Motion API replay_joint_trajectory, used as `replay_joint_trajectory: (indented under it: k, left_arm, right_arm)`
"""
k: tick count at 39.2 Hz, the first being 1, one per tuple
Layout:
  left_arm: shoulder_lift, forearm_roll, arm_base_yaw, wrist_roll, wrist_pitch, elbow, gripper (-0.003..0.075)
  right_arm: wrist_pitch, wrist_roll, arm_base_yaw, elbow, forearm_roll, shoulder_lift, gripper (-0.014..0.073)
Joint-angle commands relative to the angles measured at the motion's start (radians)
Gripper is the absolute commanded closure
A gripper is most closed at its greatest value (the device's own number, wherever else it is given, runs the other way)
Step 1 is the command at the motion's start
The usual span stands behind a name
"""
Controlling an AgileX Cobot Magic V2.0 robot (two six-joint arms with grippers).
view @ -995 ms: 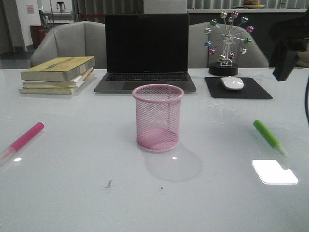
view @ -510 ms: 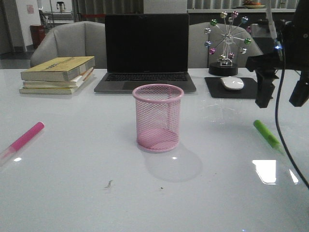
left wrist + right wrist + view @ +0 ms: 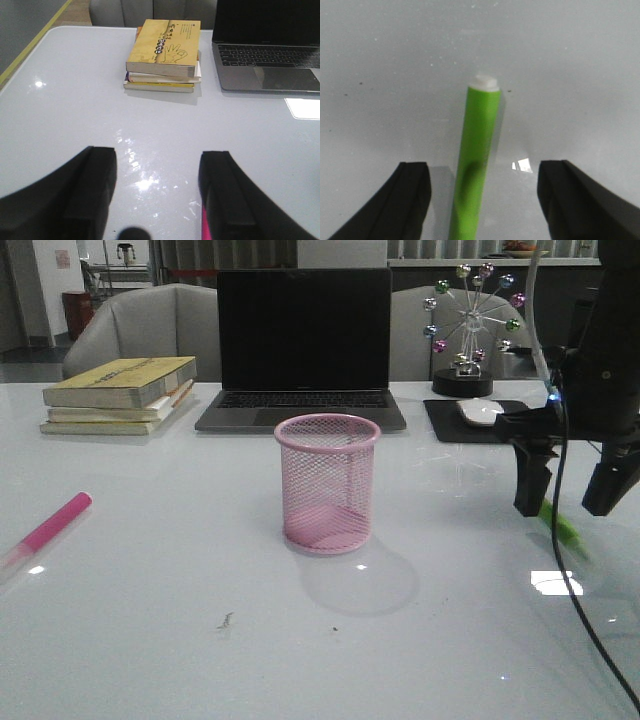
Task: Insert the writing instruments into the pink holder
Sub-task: 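Lift the green marker with the right gripper and carry it over the pink holder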
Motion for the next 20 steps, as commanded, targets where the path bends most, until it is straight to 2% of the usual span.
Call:
replay_joint_trajectory:
  k: [1, 5, 13, 20]
  left_arm:
    - [-0.008, -0.009, -0.003, -0.008, -0.064, -0.038, 0.0297]
    - [-0.008, -0.009, -0.003, -0.008, -0.055, -0.038, 0.0297]
    - [-0.008, -0.009, -0.003, -0.008, -0.043, -0.038, 0.0297]
    - [-0.008, -0.009, -0.003, -0.008, -0.040, -0.038, 0.0297]
  right_arm:
    - [-0.009, -0.012, 0.001, -0.030, 0.009, -0.044, 0.0034]
    - [-0.007, -0.012, 0.001, -0.030, 0.004, -0.043, 0.0068]
    - [-0.006, -0.012, 0.001, -0.030, -0.025, -0.043, 0.0284]
    - [0.001, -0.012, 0.001, -0.030, -0.055, -0.043, 0.0414]
